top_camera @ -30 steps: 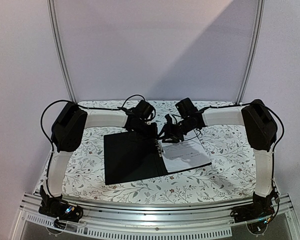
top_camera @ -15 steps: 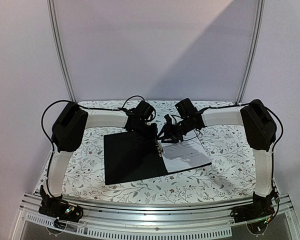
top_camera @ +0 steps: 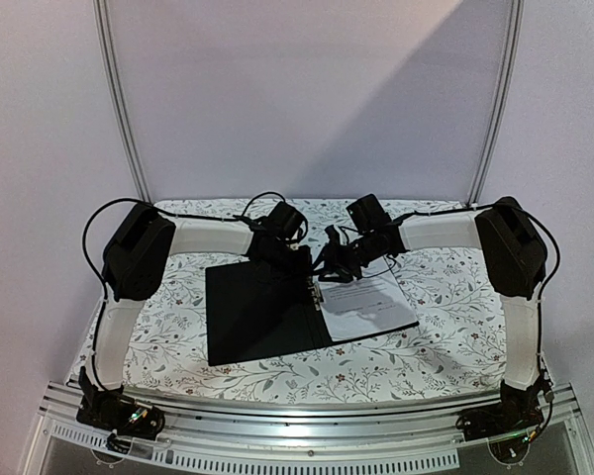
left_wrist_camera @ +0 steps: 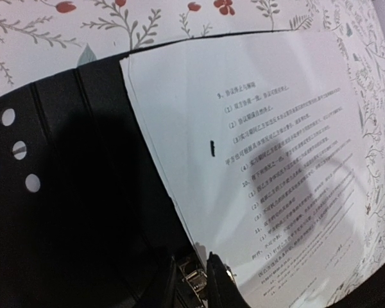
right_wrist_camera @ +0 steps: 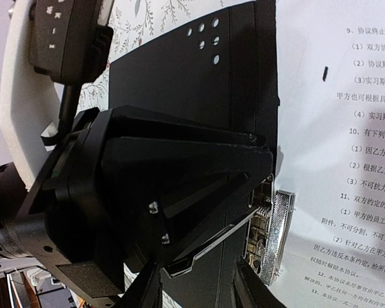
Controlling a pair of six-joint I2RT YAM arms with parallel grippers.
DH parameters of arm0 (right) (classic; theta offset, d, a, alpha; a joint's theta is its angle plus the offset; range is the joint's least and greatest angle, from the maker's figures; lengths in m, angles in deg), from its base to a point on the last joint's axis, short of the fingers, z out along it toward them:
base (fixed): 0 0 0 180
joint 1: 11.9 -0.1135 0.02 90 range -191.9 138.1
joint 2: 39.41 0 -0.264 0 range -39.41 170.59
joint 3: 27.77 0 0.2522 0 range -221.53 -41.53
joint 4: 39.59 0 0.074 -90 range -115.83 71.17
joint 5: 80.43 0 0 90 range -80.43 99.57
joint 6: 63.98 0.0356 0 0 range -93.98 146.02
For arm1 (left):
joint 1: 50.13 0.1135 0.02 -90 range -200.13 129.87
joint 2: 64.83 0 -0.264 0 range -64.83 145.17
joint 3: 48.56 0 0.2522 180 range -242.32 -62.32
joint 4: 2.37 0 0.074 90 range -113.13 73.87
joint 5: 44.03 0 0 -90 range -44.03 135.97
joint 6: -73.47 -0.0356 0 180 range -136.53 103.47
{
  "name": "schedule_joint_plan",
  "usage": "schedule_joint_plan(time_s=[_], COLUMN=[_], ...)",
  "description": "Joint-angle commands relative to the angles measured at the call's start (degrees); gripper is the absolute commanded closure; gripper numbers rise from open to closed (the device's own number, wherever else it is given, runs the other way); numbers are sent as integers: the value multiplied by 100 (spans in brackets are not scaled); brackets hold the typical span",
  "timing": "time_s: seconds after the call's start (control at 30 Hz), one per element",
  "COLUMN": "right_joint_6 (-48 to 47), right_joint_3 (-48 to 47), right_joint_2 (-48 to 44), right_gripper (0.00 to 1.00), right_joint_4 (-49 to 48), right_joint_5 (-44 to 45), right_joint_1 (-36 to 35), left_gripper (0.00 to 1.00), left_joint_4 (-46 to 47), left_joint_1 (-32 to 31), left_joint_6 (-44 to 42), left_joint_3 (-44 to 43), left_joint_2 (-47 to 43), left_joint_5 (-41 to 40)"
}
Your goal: Put the files into the folder
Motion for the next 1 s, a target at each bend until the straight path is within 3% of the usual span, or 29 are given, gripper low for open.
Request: schedule_joint_plan(time_s=[0.0,0.53,0.97], right_joint_6=[60,217,543], right_joint_3=[24,174,455], right_joint_2=[143,280,135], right_gripper=[65,72,71], right_joint_4=[-93,-291,-677], right_joint_5=[-59,-417,-795], right_joint_1=[-48,-49,-46], left_gripper=[83,83,84], left_joint_4=[151,235,251], left_joint_1=[-61,-21,-10], left_joint_6=[67,97,103], left_joint_3=[100,201,244], left_joint_2=[-32,-8,-5], left_joint_5=[165,208,194])
